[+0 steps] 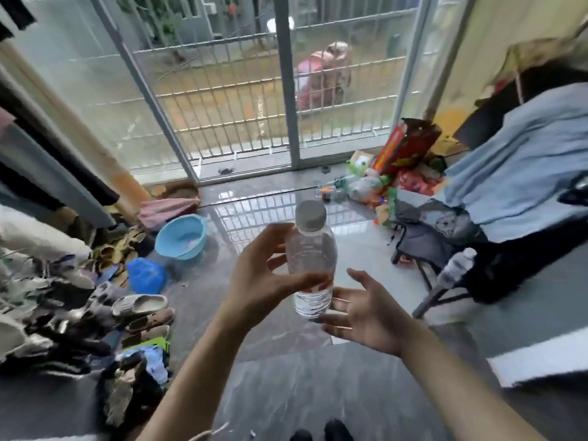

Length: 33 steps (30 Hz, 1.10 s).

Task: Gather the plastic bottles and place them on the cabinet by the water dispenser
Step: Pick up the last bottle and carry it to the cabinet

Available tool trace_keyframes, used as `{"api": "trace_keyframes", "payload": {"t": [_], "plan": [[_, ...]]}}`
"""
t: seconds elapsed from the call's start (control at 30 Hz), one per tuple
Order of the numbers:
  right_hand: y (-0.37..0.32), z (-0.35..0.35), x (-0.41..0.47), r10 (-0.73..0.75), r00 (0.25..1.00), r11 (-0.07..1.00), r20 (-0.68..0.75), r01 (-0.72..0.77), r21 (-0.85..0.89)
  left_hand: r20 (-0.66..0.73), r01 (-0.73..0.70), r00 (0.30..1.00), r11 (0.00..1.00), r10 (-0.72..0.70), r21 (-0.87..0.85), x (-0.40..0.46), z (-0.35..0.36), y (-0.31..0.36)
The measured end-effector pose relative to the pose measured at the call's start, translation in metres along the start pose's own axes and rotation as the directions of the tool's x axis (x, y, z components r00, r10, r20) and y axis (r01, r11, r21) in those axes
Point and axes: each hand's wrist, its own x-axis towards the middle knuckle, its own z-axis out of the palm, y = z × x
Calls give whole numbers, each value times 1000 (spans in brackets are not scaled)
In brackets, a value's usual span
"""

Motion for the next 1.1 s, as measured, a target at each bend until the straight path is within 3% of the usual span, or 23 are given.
{"api": "trace_keyframes", "payload": {"t": [0.17, 0.3, 0.47, 0.63, 0.87, 1.1], "plan": [[17, -33, -43, -188, 959, 938, -212, 239, 250, 333, -108, 936, 993, 118, -48, 40, 51, 17], [46, -46, -89, -289, 874, 826, -390, 434, 360, 563, -153, 798, 976, 216, -157, 41, 102, 40], [90, -65, -158, -337, 753, 709, -565, 598, 373, 744, -182, 597, 954, 300, -239, 7, 171, 73], [144, -85, -234, -389, 619, 589, -682, 736, 332, 846, -170, 404, 937, 348, -304, -45, 245, 108], [211, -109, -332, -354, 465, 449, -811, 845, 289, 909, -205, 155, 913, 387, -354, -136, 333, 150], [267, -129, -418, -311, 373, 324, -874, 907, 271, 908, -171, 0, 895, 418, -412, -216, 403, 189]]}}
